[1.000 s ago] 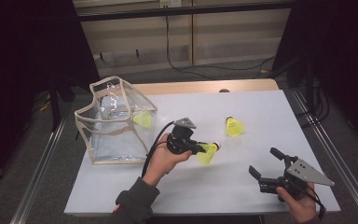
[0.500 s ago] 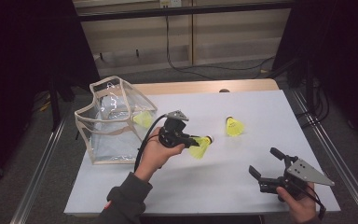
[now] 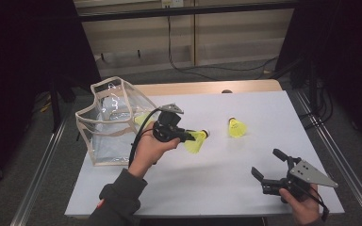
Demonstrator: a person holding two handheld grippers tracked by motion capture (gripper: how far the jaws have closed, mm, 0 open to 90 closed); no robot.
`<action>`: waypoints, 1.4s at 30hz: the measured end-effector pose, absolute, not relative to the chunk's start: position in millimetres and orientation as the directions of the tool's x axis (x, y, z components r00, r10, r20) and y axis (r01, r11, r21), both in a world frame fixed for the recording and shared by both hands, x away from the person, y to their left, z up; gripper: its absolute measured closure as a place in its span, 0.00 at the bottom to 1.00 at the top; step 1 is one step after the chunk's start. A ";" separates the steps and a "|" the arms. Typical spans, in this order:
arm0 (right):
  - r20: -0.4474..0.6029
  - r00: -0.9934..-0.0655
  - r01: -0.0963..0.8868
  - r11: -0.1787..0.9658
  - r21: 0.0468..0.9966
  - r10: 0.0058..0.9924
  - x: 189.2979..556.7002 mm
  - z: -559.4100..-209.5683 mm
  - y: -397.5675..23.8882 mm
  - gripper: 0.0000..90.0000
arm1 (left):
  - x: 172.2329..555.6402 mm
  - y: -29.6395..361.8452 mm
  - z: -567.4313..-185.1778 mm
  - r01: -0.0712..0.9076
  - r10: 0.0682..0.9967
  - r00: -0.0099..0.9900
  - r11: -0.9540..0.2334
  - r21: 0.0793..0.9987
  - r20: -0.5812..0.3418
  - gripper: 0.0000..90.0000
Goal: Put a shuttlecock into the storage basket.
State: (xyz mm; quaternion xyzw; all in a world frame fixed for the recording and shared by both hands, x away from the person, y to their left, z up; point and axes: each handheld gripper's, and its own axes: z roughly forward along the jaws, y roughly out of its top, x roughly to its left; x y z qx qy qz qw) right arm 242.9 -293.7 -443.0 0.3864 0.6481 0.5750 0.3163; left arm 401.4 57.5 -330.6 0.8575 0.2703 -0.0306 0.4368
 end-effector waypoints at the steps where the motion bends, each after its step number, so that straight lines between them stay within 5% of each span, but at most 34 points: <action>1: 0.035 -0.501 0.138 0.040 0.990 0.865 242.7 -442.9 -293.7 0.01 | 402.3 59.0 -329.2 0.493 0.440 0.850 -0.472 0.731 -0.290 0.97; 42: 0.041 -0.506 0.136 0.033 0.990 0.862 242.7 -442.3 -293.4 0.01 | 416.8 73.7 -289.8 0.529 0.507 0.815 -0.453 0.718 -0.280 0.97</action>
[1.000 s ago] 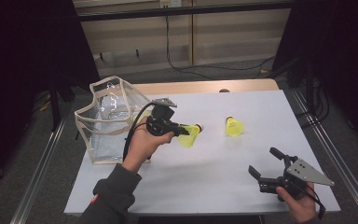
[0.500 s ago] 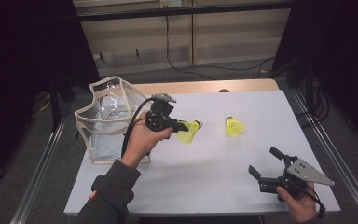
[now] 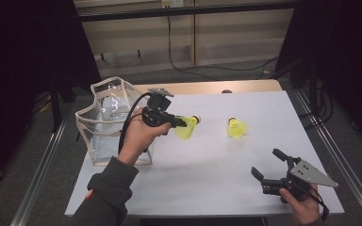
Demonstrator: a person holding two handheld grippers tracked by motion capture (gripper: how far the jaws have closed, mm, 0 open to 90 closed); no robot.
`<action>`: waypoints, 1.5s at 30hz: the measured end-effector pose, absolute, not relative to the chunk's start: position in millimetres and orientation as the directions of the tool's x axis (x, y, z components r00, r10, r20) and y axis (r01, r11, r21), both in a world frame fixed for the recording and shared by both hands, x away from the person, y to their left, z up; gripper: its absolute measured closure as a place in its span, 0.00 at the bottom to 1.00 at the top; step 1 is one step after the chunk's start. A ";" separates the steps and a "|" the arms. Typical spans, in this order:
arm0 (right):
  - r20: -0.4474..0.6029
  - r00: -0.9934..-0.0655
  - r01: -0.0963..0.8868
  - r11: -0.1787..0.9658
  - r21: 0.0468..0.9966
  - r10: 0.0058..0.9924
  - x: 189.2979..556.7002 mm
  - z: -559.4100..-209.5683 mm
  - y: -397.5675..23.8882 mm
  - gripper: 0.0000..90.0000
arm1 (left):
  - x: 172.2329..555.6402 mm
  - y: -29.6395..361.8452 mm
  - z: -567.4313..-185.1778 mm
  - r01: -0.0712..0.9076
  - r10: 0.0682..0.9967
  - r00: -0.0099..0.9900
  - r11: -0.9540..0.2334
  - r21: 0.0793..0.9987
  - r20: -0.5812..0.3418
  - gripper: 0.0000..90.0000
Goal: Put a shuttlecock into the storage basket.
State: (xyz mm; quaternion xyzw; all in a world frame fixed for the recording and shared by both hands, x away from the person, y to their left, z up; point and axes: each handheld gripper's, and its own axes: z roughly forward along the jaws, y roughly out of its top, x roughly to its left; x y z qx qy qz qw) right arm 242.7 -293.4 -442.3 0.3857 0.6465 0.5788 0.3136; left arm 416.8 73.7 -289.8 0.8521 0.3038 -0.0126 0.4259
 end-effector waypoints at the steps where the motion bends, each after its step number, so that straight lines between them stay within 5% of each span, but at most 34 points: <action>1: 0.041 -0.508 0.133 0.032 0.991 0.861 242.7 -442.2 -293.2 0.01 | 416.9 73.6 -288.8 0.528 0.505 0.816 -0.456 0.716 -0.280 0.97; 45: 0.046 -0.505 0.132 0.024 0.991 0.862 242.5 -441.6 -293.6 0.01 | 430.1 85.7 -262.4 0.541 0.561 0.788 -0.432 0.722 -0.254 0.97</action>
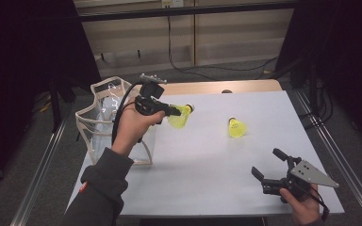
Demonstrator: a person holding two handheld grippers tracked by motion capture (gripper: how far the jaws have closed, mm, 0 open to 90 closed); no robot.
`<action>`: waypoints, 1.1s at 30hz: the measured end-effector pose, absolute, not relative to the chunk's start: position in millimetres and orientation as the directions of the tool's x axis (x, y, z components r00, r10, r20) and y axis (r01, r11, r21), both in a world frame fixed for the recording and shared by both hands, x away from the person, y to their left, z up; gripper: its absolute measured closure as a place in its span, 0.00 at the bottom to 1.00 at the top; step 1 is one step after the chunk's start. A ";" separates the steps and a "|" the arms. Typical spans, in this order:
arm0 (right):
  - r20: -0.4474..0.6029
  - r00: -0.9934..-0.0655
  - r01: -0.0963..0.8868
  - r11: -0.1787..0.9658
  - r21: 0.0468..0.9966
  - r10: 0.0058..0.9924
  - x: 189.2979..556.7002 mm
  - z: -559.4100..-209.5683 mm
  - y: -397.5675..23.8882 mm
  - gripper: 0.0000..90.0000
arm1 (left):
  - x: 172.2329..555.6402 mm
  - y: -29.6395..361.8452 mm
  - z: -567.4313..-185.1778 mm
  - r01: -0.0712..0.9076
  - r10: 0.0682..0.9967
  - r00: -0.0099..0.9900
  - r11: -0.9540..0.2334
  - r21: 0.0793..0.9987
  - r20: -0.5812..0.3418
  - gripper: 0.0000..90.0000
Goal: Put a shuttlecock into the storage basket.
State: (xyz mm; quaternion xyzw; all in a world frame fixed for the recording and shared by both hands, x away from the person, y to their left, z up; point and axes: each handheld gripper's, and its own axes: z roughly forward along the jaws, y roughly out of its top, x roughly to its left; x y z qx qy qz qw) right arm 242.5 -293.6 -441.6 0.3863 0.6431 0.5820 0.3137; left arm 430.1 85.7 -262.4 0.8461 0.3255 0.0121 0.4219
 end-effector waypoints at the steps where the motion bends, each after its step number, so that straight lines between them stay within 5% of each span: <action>1: 0.045 -0.503 0.132 0.026 0.991 0.863 242.5 -441.6 -293.7 0.01 | 430.3 86.1 -262.0 0.543 0.563 0.785 -0.429 0.722 -0.256 0.97; 33: 0.048 -0.503 0.130 0.021 0.991 0.863 242.6 -441.5 -293.9 0.01 | 438.4 104.8 -250.0 0.553 0.610 0.754 -0.392 0.735 -0.242 0.97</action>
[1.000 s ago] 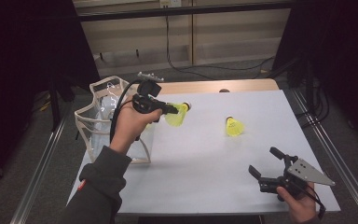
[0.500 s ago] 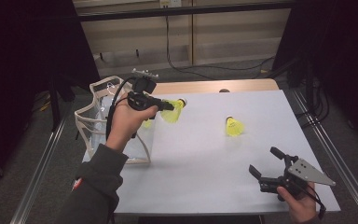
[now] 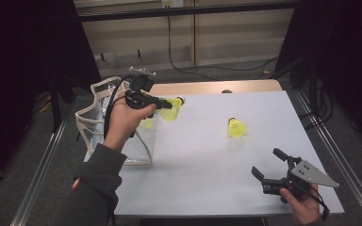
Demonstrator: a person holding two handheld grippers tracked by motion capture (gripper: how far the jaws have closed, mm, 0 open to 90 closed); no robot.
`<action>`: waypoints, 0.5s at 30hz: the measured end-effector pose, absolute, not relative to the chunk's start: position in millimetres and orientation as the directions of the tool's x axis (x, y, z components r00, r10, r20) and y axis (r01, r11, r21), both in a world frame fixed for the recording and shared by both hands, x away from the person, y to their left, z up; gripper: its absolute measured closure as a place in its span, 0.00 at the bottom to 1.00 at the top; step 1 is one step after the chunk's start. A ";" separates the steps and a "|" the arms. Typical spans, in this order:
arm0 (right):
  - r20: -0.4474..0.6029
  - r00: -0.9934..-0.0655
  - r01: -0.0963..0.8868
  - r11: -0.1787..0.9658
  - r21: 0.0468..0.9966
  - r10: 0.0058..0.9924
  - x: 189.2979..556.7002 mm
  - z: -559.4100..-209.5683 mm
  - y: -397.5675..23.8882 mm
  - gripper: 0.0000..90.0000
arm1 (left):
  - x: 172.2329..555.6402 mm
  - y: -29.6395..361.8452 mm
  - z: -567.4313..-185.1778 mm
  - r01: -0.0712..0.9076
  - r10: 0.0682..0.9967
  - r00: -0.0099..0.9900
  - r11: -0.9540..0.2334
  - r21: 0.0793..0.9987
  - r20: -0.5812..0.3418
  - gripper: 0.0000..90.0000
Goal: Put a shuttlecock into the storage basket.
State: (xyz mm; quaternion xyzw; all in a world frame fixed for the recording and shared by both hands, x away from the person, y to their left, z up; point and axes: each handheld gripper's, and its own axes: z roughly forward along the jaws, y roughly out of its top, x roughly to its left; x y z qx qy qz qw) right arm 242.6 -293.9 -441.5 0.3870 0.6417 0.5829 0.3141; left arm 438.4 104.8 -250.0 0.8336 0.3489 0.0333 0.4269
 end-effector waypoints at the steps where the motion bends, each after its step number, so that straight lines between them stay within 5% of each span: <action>1: 0.048 -0.503 0.130 0.021 0.991 0.863 242.6 -441.5 -293.9 0.01 | 438.6 105.1 -249.6 0.553 0.609 0.755 -0.395 0.734 -0.241 0.97; 15: 0.048 -0.504 0.130 0.020 0.991 0.863 242.4 -441.4 -293.9 0.01 | 440.4 108.8 -245.5 0.554 0.618 0.749 -0.387 0.737 -0.239 0.97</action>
